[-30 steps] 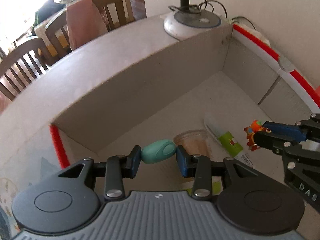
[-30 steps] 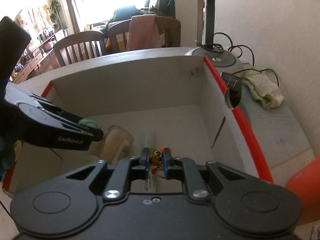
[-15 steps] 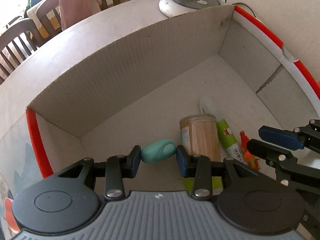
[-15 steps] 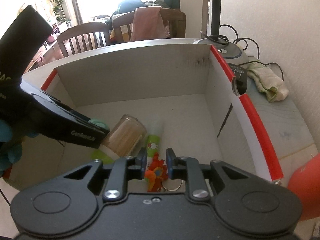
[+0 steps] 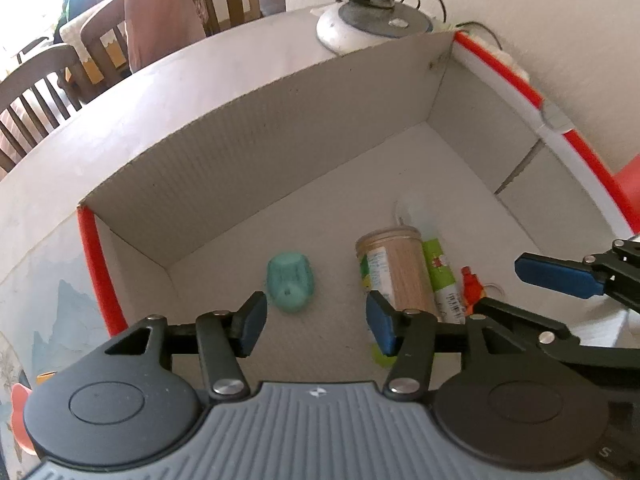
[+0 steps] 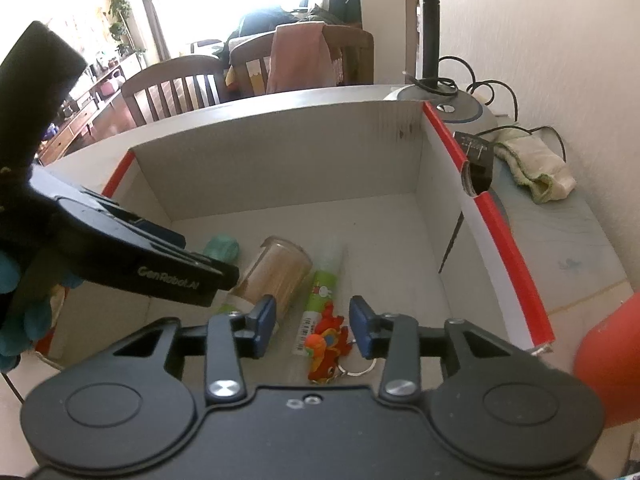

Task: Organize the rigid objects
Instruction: 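Open the left tool dropping the teal case while the right tool releases the keychain, then withdraw both open tools from the box back over the mat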

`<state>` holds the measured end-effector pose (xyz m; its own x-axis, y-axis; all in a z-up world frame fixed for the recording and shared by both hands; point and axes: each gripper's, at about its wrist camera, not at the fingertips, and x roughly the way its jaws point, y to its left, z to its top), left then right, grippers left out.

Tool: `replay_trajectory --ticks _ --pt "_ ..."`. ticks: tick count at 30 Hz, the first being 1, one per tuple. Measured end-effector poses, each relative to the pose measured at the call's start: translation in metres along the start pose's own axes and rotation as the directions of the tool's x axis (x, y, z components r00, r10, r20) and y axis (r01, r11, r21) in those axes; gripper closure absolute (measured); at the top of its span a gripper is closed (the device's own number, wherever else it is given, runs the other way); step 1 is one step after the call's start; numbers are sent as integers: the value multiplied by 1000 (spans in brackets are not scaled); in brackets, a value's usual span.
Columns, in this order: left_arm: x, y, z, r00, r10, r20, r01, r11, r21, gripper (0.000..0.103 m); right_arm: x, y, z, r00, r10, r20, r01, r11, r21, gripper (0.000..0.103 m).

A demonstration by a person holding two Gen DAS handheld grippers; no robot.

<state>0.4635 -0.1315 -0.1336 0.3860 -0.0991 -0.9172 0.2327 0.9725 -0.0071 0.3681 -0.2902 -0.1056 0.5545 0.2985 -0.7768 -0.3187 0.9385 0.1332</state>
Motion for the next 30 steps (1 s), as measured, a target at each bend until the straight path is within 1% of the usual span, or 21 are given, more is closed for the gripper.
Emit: replay_trajectory --ticks 10,12,14,18,23,30 --pt "-32 1 -9 998 -27 59 29 999 -25 46 -25 4 0 999 3 48 -4 1000 19 52" --pt "-41 2 -11 997 -30 76 32 999 -27 46 -30 7 0 998 4 58 -5 1000 22 47" --pt "-50 0 -15 995 -30 92 33 999 -27 46 -35 10 1 998 6 69 -8 1000 25 45" --pt "-65 4 -22 992 -35 122 39 999 -30 46 -47 20 1 996 15 92 -18 999 27 42" --pt "-86 11 -34 987 -41 158 47 998 -37 46 -63 36 0 992 26 124 -29 999 24 39" --pt "-117 29 -56 976 -64 207 73 997 -36 46 -82 62 -4 987 26 158 -29 1000 12 33"
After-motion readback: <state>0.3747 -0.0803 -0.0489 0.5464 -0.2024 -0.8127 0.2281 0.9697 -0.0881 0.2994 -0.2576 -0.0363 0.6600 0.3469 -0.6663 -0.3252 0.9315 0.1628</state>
